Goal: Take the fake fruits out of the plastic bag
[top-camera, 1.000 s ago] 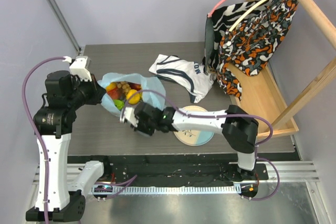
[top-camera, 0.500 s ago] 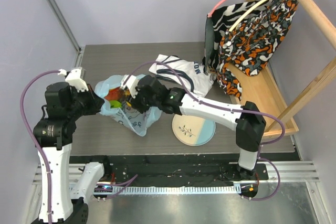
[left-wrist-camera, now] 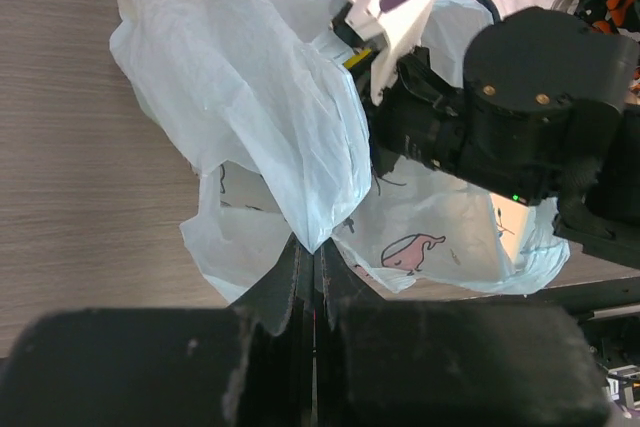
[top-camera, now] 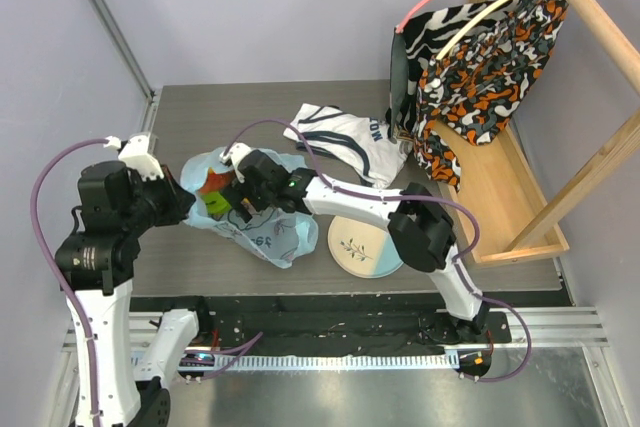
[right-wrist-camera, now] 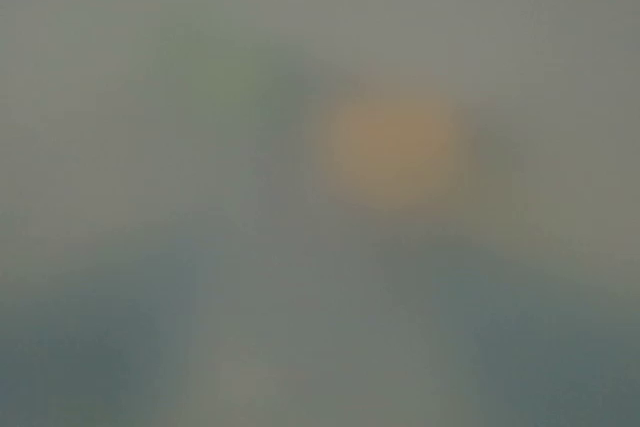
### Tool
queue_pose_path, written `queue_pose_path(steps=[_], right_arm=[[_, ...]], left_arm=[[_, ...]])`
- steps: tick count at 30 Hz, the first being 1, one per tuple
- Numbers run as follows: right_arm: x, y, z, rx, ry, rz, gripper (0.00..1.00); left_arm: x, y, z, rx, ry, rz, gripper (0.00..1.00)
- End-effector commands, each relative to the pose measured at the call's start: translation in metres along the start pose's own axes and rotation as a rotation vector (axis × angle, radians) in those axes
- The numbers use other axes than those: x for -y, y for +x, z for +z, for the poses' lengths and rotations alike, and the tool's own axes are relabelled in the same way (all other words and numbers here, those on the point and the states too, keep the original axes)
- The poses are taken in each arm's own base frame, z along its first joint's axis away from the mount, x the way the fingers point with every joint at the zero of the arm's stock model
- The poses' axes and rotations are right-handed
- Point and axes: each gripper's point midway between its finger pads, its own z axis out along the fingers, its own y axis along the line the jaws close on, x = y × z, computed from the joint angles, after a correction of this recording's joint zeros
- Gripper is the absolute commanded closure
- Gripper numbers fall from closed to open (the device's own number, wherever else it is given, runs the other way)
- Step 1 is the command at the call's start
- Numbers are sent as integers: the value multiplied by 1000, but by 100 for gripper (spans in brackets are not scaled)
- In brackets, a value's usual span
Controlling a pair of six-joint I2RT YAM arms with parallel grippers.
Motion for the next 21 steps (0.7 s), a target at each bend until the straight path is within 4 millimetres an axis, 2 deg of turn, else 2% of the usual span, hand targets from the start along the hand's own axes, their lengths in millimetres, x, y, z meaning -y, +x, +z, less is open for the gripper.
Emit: queue_pose_path(steps=[1,7,13,16,17,18,20,21], right_arm=[[12,-47,-4,122,82,77,0],[20,-34,23,92,115,90,0],[26,-9,51,34,116,137,0],[27,-2,54,14,115,151,2],[27,-2,54,14,117,151,4],[27,-2,55,14,118,146,13],[30,-5,55,26,129,138,24],[31,-6,55,31,130,121,37]], left_arm=[[5,2,-11,0,20,26,100],[9,10,-10,-34,51,22,100],[10,4,-10,-27,56,36,100],[10,2,-11,-20,55,36,100],[10,3,-10,-23,56,35,100],[9,4,-9,-24,54,32,100],[8,5,-6,-28,51,25,100],[7,5,-5,-24,51,25,100]])
